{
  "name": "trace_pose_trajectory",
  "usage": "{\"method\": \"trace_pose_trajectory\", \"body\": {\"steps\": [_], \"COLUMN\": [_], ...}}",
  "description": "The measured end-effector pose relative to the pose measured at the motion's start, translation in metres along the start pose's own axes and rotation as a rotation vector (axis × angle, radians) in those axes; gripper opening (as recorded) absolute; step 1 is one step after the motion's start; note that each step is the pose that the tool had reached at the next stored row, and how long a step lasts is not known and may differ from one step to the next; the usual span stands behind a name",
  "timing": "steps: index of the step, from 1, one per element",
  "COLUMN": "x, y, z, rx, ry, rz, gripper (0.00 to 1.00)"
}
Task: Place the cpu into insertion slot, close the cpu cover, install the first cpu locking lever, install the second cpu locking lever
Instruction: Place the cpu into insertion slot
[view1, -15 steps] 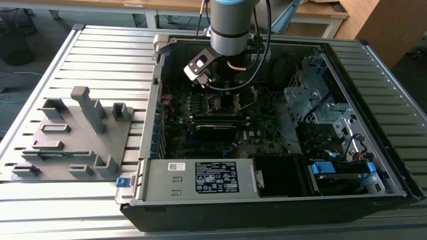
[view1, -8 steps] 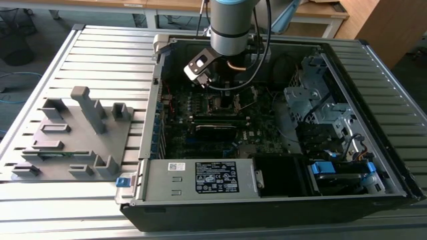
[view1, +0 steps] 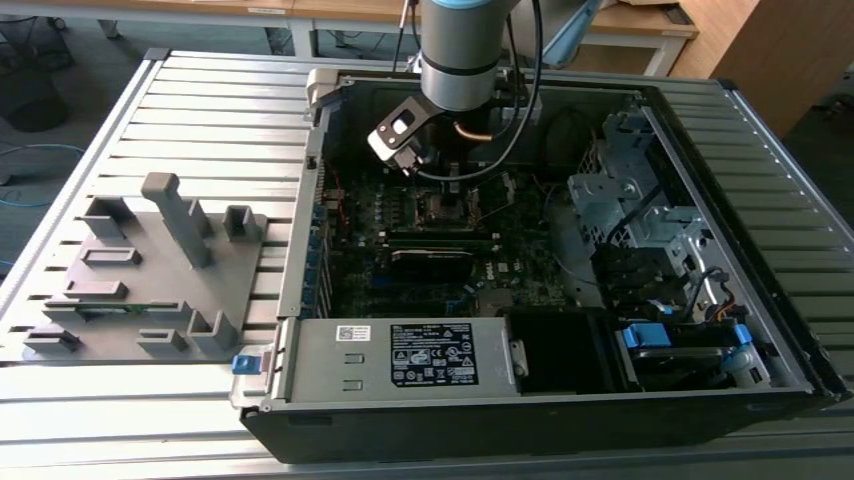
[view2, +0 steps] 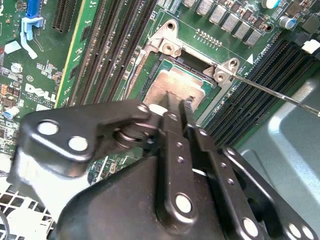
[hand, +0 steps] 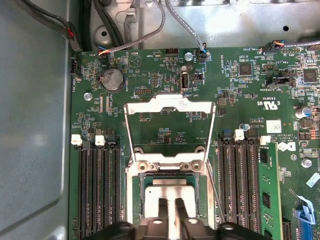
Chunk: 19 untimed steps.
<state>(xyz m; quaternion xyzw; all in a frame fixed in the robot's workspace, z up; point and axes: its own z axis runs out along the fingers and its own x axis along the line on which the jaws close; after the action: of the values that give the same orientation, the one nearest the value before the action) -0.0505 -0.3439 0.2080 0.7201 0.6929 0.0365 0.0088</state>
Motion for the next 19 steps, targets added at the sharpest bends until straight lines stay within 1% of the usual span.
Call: {"method": "trace_pose_trajectory", "body": {"steps": [1,6,7,9,14,16,19], "x": [0.0000,0.0000,0.0000,0.0000,0.0000,0.0000,-0.0001], "y": [0.0000,0.0000,0.0000,0.0002,0.0002,0.0002,0.0002], "z": [0.0000,-0.0001,-0.0002,-0.0001,-0.0001,0.0012,0.0012], "rx": [0.0000,0.0000,0.0012,0.0210,0.0239,0.0238,0.0241], "ry": [0.0000,0.0001,0.0000,-0.0010,-0.0011,-0.0006,-0.0011], "rz": [0.000,0.000,0.000,0.001,0.001,0.001,0.001], "gripper": [0.12,0.10,0.10,0.10,0.10,0.10,0.10]}}
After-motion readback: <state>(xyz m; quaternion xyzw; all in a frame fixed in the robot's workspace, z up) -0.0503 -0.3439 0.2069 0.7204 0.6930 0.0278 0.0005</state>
